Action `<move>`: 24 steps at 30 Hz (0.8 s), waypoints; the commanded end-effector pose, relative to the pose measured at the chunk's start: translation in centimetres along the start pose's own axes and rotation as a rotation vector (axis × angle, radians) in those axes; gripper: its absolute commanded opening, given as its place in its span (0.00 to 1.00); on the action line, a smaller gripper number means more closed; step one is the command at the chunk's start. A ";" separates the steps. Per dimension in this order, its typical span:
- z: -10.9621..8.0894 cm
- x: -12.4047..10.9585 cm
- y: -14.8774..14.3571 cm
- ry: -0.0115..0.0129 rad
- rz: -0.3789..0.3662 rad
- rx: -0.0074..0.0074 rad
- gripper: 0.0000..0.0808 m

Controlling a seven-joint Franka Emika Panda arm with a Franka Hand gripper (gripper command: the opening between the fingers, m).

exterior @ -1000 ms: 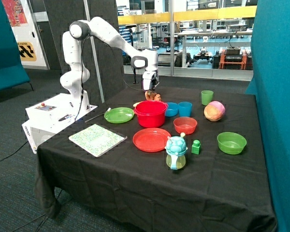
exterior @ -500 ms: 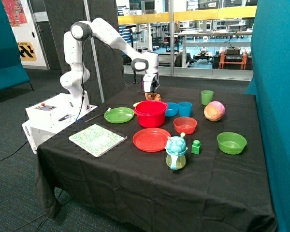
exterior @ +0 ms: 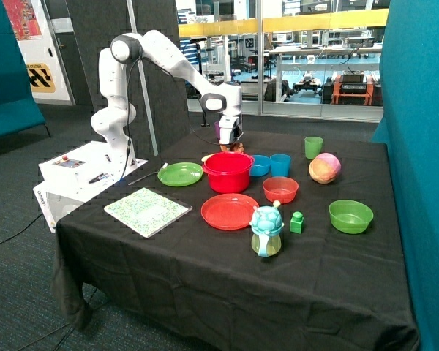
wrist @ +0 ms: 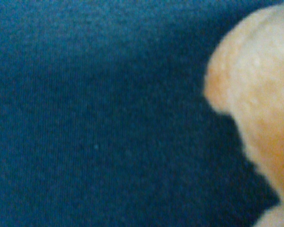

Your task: Hide the teddy bear in the red bowl

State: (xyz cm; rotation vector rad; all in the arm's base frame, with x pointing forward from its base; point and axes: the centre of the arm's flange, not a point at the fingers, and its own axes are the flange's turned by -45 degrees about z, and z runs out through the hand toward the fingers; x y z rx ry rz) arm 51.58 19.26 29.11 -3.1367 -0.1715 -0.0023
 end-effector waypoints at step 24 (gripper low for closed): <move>2.6 0.5 -1.0 -0.0014 -0.010 -0.0002 0.00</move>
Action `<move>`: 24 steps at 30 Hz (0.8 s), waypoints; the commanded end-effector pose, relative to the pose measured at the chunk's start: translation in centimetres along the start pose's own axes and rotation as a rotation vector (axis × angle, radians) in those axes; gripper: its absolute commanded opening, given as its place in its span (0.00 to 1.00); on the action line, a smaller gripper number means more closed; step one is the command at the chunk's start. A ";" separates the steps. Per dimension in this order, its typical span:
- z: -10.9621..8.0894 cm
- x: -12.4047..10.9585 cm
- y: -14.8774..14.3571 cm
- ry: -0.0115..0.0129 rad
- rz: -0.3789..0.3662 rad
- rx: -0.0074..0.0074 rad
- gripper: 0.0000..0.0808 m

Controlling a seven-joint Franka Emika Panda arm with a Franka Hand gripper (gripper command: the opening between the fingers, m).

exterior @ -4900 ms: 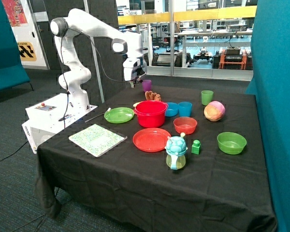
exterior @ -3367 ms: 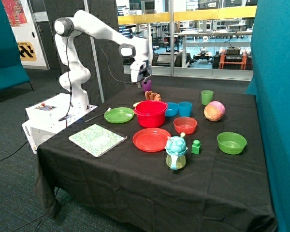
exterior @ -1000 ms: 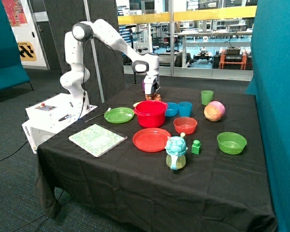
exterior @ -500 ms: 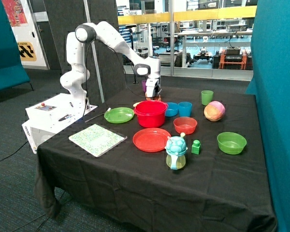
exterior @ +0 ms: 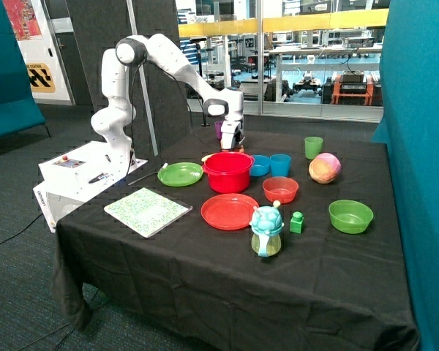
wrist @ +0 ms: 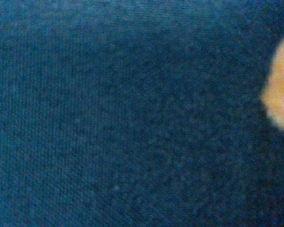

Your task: Hide the teddy bear in the red bowl

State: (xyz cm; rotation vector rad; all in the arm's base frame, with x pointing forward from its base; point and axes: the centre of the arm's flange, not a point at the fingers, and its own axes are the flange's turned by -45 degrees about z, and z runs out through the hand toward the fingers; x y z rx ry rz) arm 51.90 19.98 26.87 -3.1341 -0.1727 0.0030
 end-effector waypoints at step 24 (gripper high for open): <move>-5.7 0.1 3.5 0.0017 -0.050 -0.0029 0.00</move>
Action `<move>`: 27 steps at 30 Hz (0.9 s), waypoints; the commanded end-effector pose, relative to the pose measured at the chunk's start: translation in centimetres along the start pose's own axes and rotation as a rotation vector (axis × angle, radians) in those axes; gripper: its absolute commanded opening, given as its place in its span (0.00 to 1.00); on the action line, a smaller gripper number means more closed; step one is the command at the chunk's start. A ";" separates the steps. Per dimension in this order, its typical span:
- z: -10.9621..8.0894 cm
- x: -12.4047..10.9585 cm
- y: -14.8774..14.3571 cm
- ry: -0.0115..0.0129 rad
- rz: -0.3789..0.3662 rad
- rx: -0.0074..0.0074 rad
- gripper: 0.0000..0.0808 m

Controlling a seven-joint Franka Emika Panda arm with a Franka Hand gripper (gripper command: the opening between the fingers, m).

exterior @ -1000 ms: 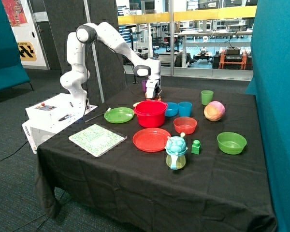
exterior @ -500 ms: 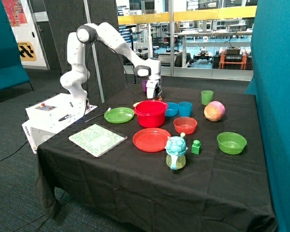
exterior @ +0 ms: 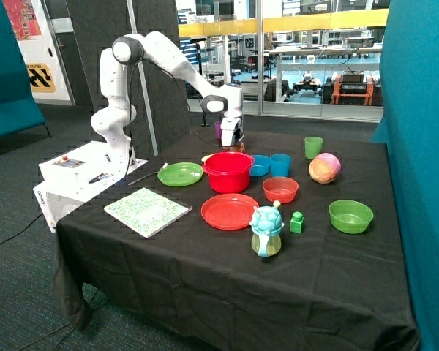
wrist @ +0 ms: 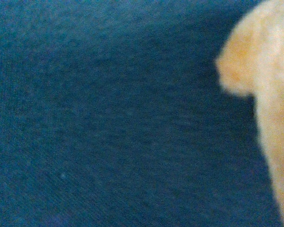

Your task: Hide the teddy bear in the red bowl

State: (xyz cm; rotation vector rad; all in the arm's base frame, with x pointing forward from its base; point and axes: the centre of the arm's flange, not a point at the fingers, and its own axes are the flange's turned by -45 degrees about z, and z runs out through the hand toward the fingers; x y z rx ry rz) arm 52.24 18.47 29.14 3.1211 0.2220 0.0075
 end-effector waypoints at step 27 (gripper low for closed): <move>-13.5 2.1 11.1 -0.0037 -0.036 0.0130 0.00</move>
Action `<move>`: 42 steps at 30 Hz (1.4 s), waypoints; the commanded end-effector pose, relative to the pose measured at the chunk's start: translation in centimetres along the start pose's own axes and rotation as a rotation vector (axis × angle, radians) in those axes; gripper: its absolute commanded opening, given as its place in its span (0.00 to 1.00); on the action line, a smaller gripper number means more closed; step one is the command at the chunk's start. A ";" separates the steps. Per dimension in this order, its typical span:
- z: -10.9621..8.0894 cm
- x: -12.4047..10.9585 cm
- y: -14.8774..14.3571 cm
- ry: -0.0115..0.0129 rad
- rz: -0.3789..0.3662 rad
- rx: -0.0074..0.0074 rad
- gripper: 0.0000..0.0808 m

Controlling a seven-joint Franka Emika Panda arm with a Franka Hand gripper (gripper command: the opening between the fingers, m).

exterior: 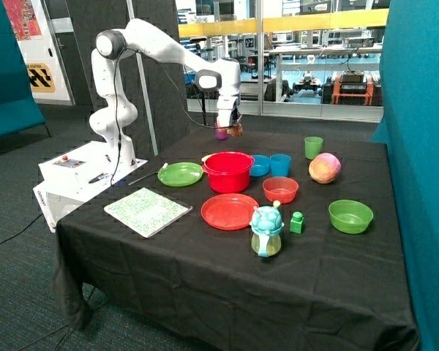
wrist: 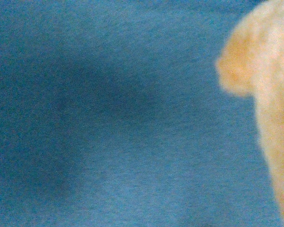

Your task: Hide the teddy bear in the red bowl

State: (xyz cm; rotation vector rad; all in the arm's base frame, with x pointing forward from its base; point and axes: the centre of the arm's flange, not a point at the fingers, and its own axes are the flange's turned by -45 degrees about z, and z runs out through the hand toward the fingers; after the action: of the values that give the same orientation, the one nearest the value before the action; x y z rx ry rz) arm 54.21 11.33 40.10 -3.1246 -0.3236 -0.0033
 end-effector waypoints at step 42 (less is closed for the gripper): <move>-1.5 3.3 20.5 -0.0021 0.182 -0.0002 0.00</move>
State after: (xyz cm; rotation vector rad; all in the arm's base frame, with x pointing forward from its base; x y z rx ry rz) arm 60.04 -5.67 42.61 -3.1407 -0.0574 -0.0010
